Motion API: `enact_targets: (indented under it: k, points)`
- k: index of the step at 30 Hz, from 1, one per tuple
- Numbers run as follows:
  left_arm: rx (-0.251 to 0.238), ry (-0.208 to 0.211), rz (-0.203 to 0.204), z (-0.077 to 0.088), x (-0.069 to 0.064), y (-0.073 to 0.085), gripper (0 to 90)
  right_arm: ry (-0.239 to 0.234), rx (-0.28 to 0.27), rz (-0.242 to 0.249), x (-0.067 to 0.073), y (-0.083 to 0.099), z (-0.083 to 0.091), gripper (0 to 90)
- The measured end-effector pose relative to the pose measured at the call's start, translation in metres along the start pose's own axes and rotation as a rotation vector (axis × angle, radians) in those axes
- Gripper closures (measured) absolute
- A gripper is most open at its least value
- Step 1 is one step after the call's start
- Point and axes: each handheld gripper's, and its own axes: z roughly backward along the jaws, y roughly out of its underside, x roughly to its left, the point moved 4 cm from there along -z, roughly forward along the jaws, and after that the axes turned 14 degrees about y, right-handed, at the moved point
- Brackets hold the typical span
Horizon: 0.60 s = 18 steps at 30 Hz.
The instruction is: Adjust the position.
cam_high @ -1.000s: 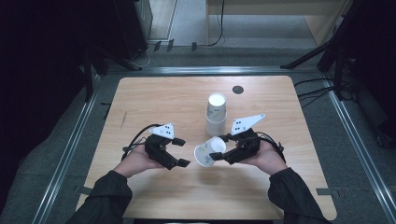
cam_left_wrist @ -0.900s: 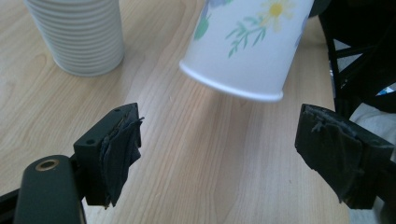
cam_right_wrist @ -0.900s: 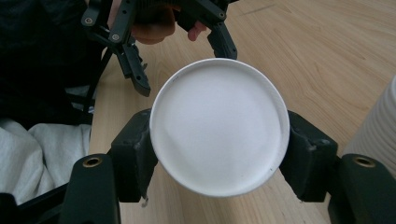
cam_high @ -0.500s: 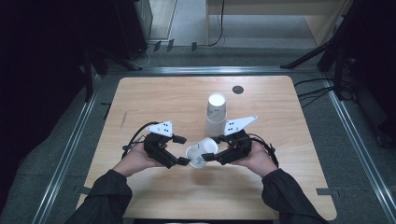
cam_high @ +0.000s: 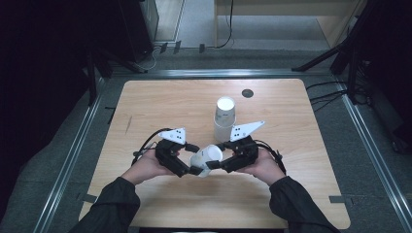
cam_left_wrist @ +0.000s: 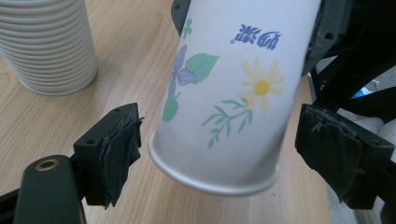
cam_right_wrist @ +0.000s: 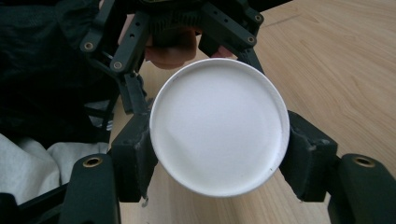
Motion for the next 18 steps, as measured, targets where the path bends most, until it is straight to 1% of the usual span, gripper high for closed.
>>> enact_targets:
  k: [4,8,9,13,18]
  points:
    - [-0.004,0.002,-0.004,-0.003,0.000,0.000,14.7,-0.005,0.005,0.003,0.002,0.000,-0.003,35.1]
    - [0.011,0.012,-0.011,-0.007,0.000,0.001,14.7,-0.010,0.005,-0.001,0.003,0.000,-0.005,35.2]
    - [0.014,0.015,-0.013,-0.008,0.000,0.001,14.7,-0.015,0.005,-0.009,0.004,-0.001,-0.005,35.3]
    - [0.027,0.017,-0.009,-0.012,-0.001,0.001,15.7,-0.017,0.000,-0.015,0.004,-0.002,-0.006,35.3]
    - [0.042,0.009,-0.018,-0.015,-0.002,0.002,17.3,-0.024,-0.004,-0.029,0.004,-0.003,-0.005,35.3]
